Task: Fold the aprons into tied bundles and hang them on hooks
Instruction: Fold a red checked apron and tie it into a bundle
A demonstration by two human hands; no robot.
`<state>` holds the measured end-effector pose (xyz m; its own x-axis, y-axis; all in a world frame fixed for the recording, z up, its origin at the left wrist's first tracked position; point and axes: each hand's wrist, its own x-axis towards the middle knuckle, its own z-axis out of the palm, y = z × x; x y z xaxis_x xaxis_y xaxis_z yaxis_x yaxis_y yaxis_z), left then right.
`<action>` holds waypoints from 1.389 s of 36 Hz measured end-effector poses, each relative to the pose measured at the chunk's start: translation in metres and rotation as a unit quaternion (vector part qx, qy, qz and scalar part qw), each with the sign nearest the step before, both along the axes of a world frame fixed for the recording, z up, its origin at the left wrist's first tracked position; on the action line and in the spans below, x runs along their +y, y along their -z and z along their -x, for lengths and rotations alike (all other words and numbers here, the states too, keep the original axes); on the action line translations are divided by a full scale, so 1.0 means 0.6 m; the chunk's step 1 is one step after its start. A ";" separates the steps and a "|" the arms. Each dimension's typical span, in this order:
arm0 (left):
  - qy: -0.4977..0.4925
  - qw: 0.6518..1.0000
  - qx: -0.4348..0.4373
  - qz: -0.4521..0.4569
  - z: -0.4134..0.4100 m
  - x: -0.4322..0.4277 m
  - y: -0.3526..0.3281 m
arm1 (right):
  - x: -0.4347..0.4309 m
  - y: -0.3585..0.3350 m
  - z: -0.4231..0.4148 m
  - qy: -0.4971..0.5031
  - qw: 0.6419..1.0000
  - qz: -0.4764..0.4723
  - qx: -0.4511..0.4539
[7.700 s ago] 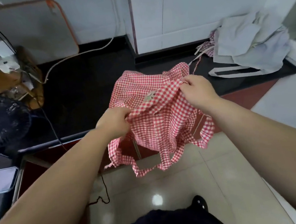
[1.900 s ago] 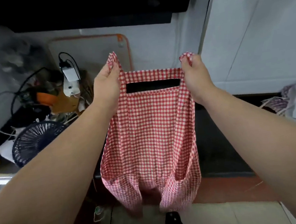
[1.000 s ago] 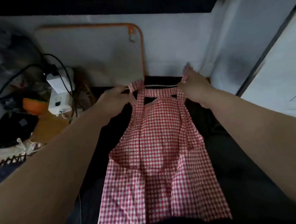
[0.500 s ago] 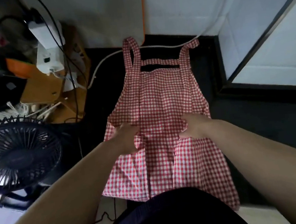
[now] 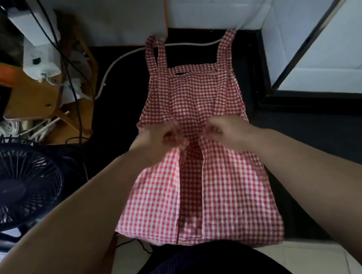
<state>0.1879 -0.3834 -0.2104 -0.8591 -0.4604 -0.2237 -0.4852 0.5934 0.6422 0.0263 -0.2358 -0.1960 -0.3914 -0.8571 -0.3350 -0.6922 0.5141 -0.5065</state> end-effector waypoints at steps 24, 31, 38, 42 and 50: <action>-0.106 0.990 -0.059 0.076 0.056 0.016 0.053 | -0.041 0.081 -0.001 0.126 0.987 0.082 0.049; -0.142 0.983 -0.116 0.022 0.020 0.038 0.055 | -0.027 0.088 -0.053 0.168 0.986 -0.010 -0.010; -0.247 0.932 0.112 -0.242 0.024 0.057 0.020 | -0.021 0.079 -0.032 0.245 0.965 -0.038 -0.089; -0.200 0.953 0.043 -0.223 0.038 0.073 0.038 | -0.011 0.066 -0.034 0.218 0.969 -0.041 -0.105; -0.178 0.977 -0.086 -0.077 0.013 0.063 0.072 | -0.005 0.083 -0.033 0.229 0.967 -0.022 -0.106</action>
